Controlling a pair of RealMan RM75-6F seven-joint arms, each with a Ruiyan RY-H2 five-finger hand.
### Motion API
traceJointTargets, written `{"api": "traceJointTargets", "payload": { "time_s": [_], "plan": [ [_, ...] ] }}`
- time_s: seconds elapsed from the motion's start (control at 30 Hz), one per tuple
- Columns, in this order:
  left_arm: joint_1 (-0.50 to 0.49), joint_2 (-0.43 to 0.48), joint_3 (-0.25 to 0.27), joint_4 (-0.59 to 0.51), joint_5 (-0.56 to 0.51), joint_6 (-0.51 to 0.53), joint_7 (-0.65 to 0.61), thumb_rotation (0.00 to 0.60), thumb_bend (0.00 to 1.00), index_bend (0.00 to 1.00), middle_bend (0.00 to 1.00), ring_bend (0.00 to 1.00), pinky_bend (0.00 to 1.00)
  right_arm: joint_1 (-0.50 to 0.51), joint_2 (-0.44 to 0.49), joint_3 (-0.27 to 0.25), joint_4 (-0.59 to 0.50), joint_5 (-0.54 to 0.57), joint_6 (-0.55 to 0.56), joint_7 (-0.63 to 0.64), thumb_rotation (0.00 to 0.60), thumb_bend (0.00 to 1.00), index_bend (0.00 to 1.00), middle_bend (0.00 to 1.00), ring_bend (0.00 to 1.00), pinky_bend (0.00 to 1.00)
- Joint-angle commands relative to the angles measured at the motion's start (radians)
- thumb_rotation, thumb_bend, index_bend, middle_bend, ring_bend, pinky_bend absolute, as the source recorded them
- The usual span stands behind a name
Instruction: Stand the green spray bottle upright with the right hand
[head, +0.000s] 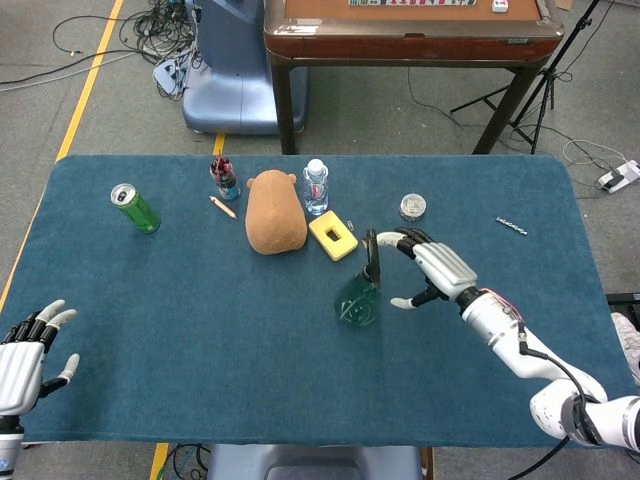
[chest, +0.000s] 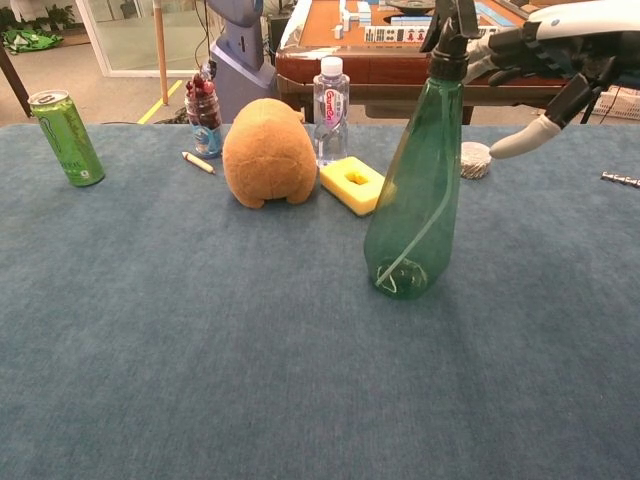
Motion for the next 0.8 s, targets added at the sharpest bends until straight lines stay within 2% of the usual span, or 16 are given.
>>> {"api": "traceJointTargets", "payload": {
  "time_s": [0.03,0.1,0.2,0.33,0.57,0.7,0.8],
  "plan": [
    [-0.002,-0.001,-0.002,0.002,0.003,0.002,0.000,0.600,0.36,0.22,0.14,0.16,0.21,-0.050,0.006,-0.014,0.007,-0.001,0.081,-0.045,0.600,0.19,0.18,0.16,0.01,0.03],
    [-0.004,-0.004,-0.004,0.008,0.008,0.006,0.001,0.600,0.36,0.22,0.14,0.16,0.21,-0.093,-0.012,-0.029,0.031,-0.016,0.173,-0.113,0.600,0.28,0.24,0.21,0.03,0.05],
    [-0.006,-0.010,-0.005,0.015,0.013,0.009,0.000,0.600,0.36,0.22,0.14,0.16,0.21,-0.151,-0.040,-0.058,0.075,-0.055,0.296,-0.233,0.600,0.35,0.30,0.28,0.09,0.10],
    [-0.010,-0.014,-0.008,0.019,0.012,0.007,0.001,0.600,0.36,0.22,0.14,0.16,0.21,-0.240,-0.046,-0.108,0.105,-0.125,0.443,-0.349,0.600,0.35,0.30,0.29,0.09,0.10],
    [-0.018,-0.020,-0.011,0.023,0.008,-0.001,0.003,0.600,0.36,0.22,0.14,0.16,0.21,-0.384,-0.001,-0.176,0.101,-0.186,0.600,-0.361,0.600,0.35,0.30,0.29,0.10,0.10],
    [-0.025,-0.026,-0.011,0.026,0.007,-0.012,0.008,0.600,0.36,0.22,0.14,0.16,0.21,-0.459,0.019,-0.201,0.106,-0.186,0.661,-0.357,0.600,0.36,0.30,0.30,0.10,0.18],
    [-0.028,-0.034,-0.010,0.027,0.008,-0.015,0.014,0.600,0.36,0.22,0.14,0.16,0.21,-0.509,0.019,-0.217,0.119,-0.190,0.705,-0.364,0.600,0.36,0.30,0.30,0.11,0.19]
  ]
}}
